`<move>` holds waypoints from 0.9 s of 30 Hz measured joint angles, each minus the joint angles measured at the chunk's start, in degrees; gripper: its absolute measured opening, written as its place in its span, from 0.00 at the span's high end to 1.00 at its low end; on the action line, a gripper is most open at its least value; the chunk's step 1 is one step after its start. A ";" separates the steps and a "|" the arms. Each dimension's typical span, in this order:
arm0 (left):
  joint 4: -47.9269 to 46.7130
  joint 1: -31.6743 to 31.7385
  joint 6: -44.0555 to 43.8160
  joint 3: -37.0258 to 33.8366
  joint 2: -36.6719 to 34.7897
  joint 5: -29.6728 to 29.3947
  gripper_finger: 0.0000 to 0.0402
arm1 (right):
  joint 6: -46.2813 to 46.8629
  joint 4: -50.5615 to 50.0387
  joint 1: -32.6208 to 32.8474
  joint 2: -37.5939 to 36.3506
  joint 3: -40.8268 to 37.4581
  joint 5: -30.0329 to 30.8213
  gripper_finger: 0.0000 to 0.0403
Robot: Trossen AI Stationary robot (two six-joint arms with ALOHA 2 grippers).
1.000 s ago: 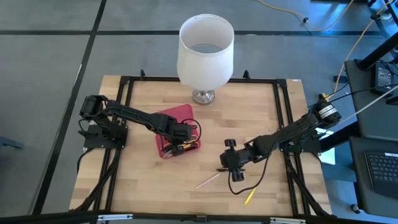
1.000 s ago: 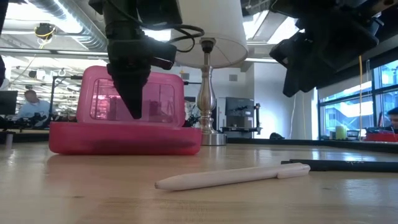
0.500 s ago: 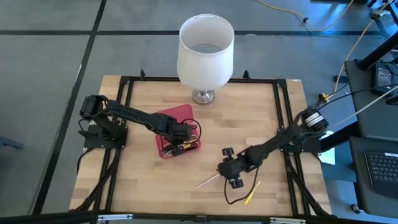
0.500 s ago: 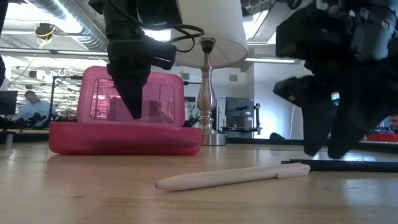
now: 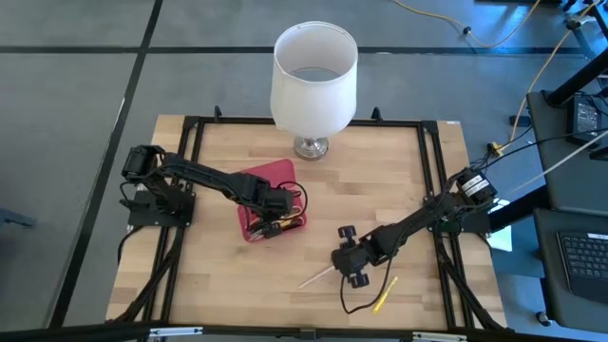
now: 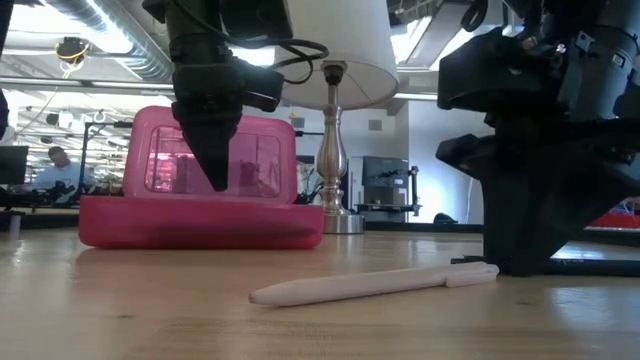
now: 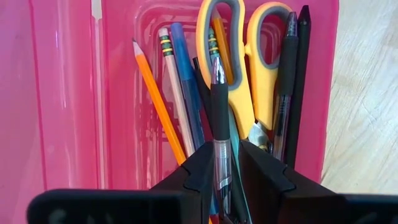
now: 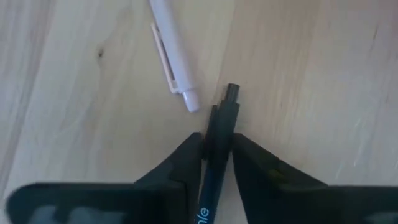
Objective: Pick & place school supplies into a supply box
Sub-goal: Put the black pen into the red supply box
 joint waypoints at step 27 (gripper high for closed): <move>19.28 -9.14 17.65 -0.05 -6.02 -19.03 0.83 | -6.22 0.17 -0.96 -19.33 -0.46 13.00 0.93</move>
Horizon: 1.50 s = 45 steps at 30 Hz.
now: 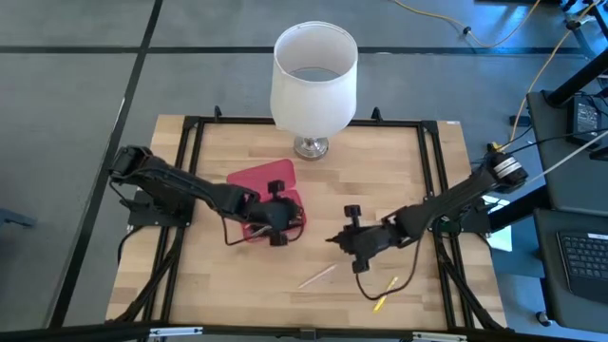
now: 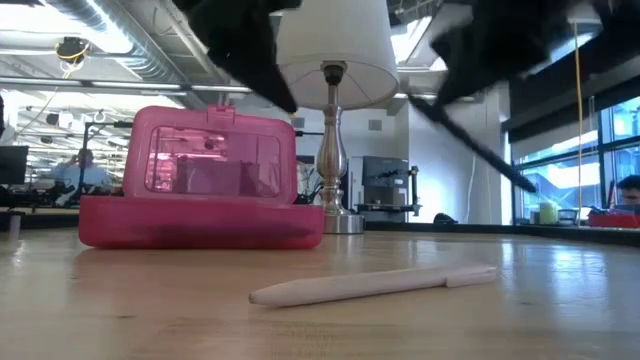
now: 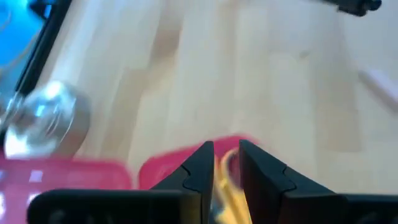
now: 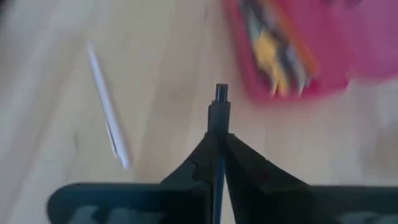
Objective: Pick & place school supplies into a supply box
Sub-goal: Put the black pen into the red supply box
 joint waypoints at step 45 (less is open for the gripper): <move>60.25 -2.83 17.20 -21.61 0.03 10.48 0.60 | -30.06 40.85 0.00 -4.51 0.13 -5.36 0.93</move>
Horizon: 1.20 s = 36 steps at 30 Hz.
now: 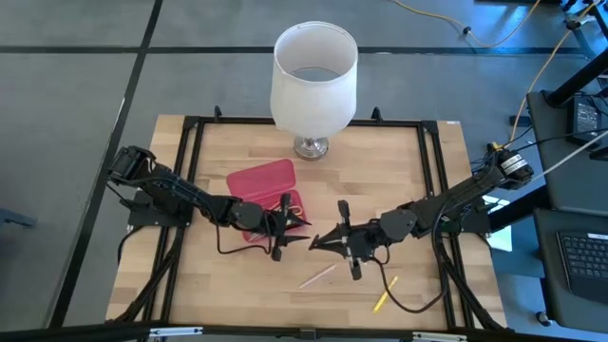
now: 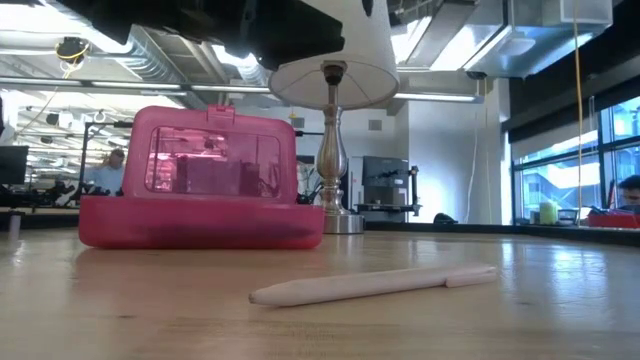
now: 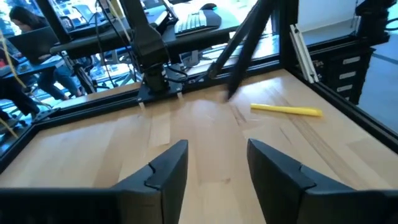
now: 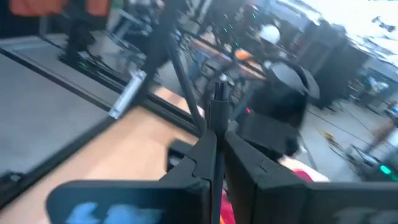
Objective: Pick & place school supplies into a supply box
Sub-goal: Put the black pen into the red supply box
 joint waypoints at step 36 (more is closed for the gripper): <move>9.66 -0.49 5.82 0.00 0.00 4.64 0.76 | -2.38 6.39 -4.50 3.34 0.02 -4.83 0.93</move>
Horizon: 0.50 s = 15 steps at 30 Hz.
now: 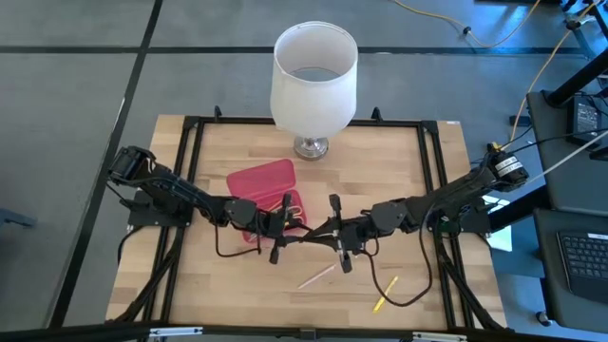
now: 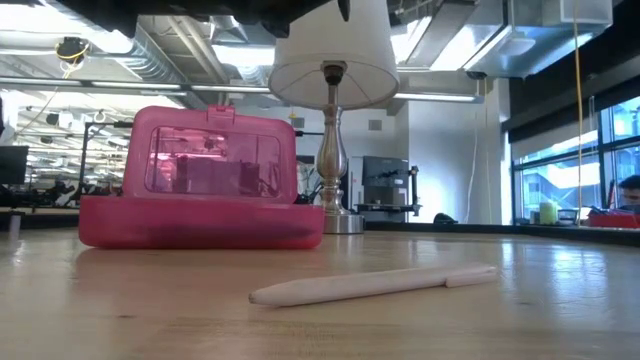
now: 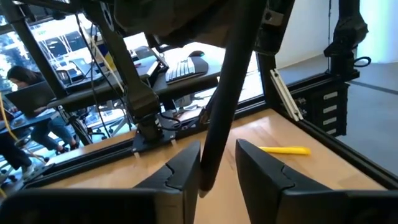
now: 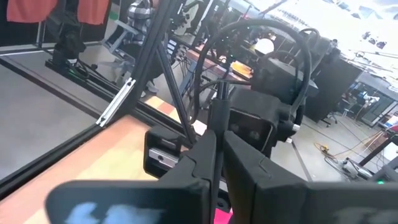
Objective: Pick & place school supplies into a supply box
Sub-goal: Put the black pen into the red supply box
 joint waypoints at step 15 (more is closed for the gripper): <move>-1.09 -0.07 0.42 0.00 0.07 -0.19 0.94 | 1.89 -8.12 -0.02 -0.04 0.07 0.46 0.93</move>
